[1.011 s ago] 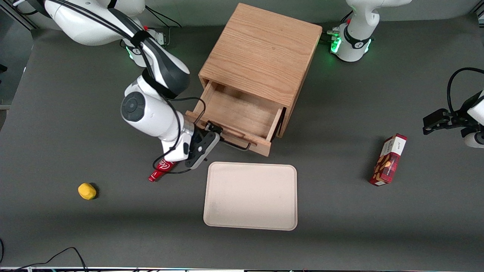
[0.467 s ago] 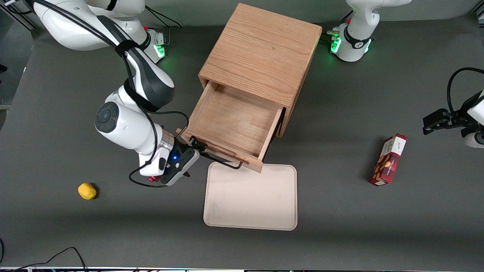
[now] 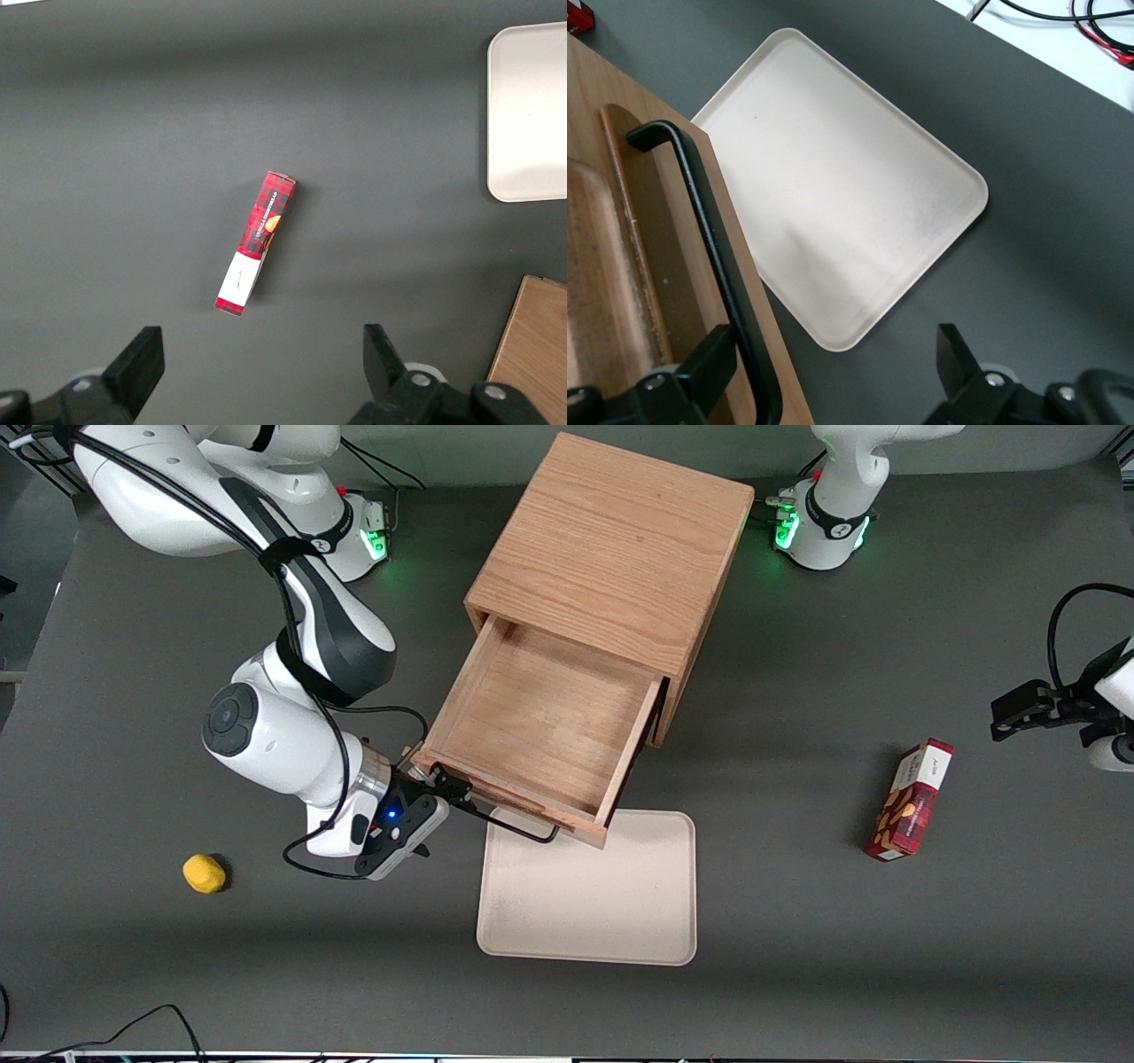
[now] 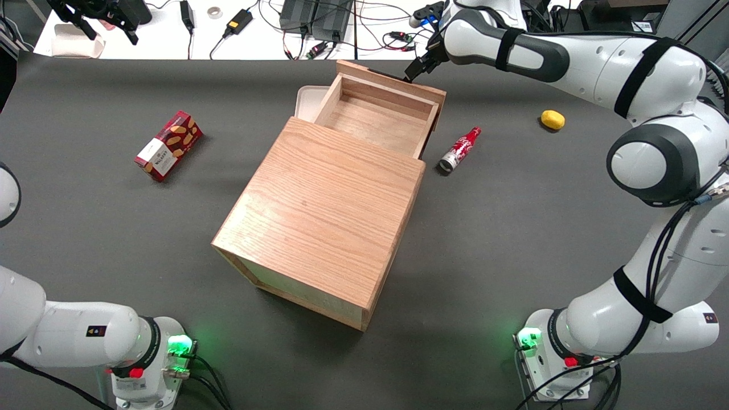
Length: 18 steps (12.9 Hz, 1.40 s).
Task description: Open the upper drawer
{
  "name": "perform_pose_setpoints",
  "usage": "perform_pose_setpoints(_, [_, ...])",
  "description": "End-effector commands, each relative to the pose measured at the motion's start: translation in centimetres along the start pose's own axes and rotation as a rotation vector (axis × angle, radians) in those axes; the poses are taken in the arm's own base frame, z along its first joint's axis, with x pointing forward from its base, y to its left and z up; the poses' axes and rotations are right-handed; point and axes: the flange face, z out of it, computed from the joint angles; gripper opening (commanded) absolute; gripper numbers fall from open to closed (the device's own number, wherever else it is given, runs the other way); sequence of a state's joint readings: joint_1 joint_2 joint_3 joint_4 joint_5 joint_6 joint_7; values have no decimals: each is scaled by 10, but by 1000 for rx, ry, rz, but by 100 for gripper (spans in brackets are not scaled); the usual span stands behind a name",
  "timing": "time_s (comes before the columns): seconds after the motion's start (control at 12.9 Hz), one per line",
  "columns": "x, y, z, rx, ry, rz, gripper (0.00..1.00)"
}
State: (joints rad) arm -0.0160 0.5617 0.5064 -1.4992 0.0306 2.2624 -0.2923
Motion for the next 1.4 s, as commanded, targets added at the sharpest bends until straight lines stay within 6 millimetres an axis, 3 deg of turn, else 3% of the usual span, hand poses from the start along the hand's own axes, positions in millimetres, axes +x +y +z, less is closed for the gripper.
perform_pose_setpoints(0.0, [11,-7,-22,28,17,44,100])
perform_pose_setpoints(0.16, [21,-19,-65,84,-10,113,100])
perform_pose_setpoints(0.31, [23,-14,-119,106,-73,120,100])
perform_pose_setpoints(0.47, [12,-35,-201,45,-112,189,100])
perform_pose_setpoints(0.62, [-23,-38,-280,-90,-122,328,100])
perform_pose_setpoints(0.78, [-67,-25,-330,-197,-155,418,100])
perform_pose_setpoints(1.01, [-124,12,-380,-297,-132,545,100])
perform_pose_setpoints(1.32, [-167,47,-401,-337,-63,645,100])
